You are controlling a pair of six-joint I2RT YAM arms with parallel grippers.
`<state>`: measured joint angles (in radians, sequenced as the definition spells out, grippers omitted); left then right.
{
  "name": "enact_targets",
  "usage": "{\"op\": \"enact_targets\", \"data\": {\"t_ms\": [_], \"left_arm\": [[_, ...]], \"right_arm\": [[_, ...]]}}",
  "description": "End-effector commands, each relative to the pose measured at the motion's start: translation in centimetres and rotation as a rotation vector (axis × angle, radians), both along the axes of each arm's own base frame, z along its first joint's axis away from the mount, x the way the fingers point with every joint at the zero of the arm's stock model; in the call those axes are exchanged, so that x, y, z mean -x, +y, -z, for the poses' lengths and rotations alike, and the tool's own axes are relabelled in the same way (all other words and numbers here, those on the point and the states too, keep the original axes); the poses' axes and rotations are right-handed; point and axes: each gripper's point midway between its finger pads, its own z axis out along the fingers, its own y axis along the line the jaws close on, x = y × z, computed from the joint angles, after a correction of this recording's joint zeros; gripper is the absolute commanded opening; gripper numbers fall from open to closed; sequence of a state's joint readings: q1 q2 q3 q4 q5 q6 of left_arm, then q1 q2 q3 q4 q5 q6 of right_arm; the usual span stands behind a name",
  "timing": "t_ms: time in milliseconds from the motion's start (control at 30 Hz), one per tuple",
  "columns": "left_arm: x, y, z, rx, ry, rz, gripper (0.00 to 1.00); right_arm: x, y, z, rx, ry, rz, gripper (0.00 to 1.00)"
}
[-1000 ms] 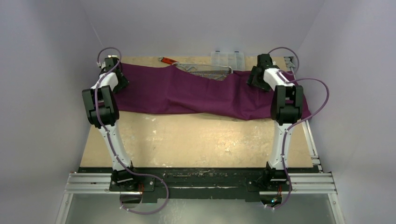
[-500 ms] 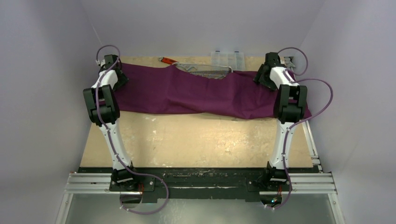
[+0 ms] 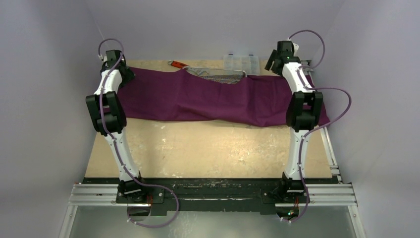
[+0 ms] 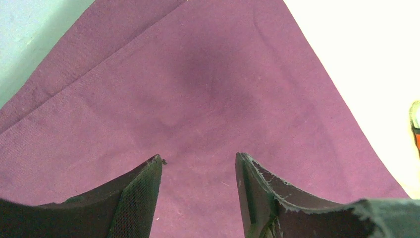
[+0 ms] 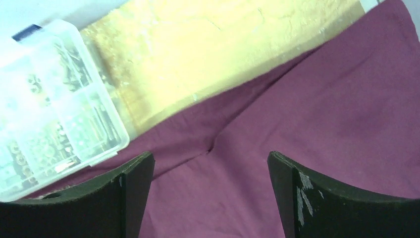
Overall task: Open and lay out the surgical kit
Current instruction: Open the surgical kit at the center of the board.
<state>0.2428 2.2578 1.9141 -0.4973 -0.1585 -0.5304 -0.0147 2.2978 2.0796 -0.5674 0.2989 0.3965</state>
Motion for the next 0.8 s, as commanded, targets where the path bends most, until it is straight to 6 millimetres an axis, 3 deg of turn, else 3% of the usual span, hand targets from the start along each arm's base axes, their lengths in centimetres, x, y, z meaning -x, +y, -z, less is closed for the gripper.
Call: {"op": "enact_targets", "data": {"t_ms": [0, 133, 167, 200, 300, 467, 600, 767], "left_arm": [[-0.2, 0.1, -3.6, -0.008, -0.055, 0.013, 0.55], [0.3, -0.1, -3.0, -0.003, -0.042, 0.012, 0.55], [0.4, -0.1, -3.0, -0.001, -0.041, 0.012, 0.55], [0.5, -0.2, -2.8, 0.001, -0.037, 0.011, 0.55], [0.6, -0.3, -2.4, 0.01, -0.033, 0.007, 0.55], [0.6, -0.4, -1.9, 0.025, -0.029, 0.002, 0.55], [0.6, -0.4, -1.9, 0.026, -0.031, 0.0, 0.55], [0.6, -0.5, -2.0, 0.028, -0.035, 0.002, 0.55]], "right_arm": [[-0.8, -1.0, 0.6, 0.072, 0.012, 0.038, 0.88], [-0.9, -0.6, 1.9, 0.054, 0.024, 0.02, 0.88], [-0.8, -0.6, 2.3, 0.086, 0.048, -0.036, 0.7], [-0.8, 0.5, 2.4, 0.113, 0.064, -0.105, 0.64], [-0.7, 1.5, 2.9, 0.1, 0.077, -0.152, 0.53], [-0.4, 1.4, 3.5, 0.107, 0.106, -0.152, 0.32], [-0.2, 1.2, 2.9, 0.12, 0.105, -0.152, 0.08], [0.0, 1.4, 2.6, 0.114, 0.106, -0.164, 0.0]]}}
